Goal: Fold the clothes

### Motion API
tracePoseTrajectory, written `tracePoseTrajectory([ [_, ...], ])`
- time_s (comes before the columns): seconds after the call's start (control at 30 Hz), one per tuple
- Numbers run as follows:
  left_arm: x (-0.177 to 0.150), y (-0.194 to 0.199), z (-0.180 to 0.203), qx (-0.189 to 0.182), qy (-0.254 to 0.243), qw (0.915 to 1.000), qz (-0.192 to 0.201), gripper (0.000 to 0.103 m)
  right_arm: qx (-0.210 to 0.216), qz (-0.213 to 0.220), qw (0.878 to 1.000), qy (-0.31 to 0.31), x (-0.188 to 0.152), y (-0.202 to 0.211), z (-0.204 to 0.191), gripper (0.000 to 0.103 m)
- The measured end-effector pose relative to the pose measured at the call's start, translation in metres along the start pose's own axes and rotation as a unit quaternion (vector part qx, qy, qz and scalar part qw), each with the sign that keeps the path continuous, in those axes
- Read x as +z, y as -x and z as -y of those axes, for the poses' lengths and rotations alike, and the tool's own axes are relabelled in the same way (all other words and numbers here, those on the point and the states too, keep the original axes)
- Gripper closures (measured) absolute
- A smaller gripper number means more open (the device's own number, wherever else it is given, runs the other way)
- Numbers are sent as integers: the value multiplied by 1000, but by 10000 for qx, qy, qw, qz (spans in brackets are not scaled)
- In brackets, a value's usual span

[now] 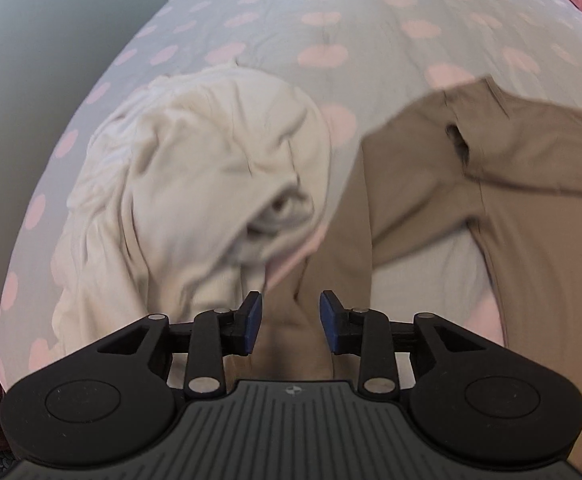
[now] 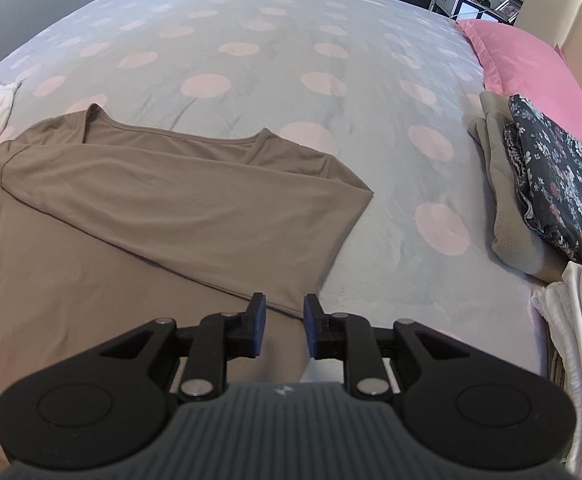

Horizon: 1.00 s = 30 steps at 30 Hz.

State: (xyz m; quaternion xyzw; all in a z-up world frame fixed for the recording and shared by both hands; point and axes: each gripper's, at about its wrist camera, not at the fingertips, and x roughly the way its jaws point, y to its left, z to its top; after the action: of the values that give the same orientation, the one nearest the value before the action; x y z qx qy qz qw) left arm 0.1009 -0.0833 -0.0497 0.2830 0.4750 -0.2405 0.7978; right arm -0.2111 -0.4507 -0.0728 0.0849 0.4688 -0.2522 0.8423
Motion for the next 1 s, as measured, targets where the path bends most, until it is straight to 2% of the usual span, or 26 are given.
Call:
tracePoseTrajectory([
  [0.1,-19,-6,7,56,-200,9997,-138,68,52,26,10000,0,-1,5,-8,78],
  [0.27,-30,-20,14,-2,-310,9990,-331,68,47,95,9999,48,-3,13,-17,78],
  [0.33,-30,-26,11,58,-203,9988,-437,80,43,123,9999,68,-4,16,-20,78],
  [0.37,-30,-29,9,102,-119,9986,-495,97,52,137,9999,57,-4,17,-21,78],
  [0.4,-29,-28,4,136,35,9987,-492,102,64,150,9999,38,-5,18,-22,78],
  [0.43,-29,-28,-1,170,188,9985,-485,102,70,162,9998,41,-5,19,-22,78],
  [0.5,-25,-15,-12,207,427,9986,-229,103,44,177,9998,96,-5,19,-23,78],
  [0.57,-19,8,-25,16,863,9961,169,103,19,178,9998,126,-5,18,-23,78],
  [0.67,-8,42,-44,-235,1425,9863,795,103,0,138,9999,97,-4,15,-23,78],
  [0.8,9,80,-53,-513,1871,9709,1402,103,15,142,9998,140,-2,13,-26,78],
  [0.9,27,101,-52,-838,2206,9559,1745,103,21,184,9996,196,-1,13,-30,78],
  [1.0,45,119,-43,-1185,2563,9371,2052,103,17,231,9994,252,0,14,-33,78],
])
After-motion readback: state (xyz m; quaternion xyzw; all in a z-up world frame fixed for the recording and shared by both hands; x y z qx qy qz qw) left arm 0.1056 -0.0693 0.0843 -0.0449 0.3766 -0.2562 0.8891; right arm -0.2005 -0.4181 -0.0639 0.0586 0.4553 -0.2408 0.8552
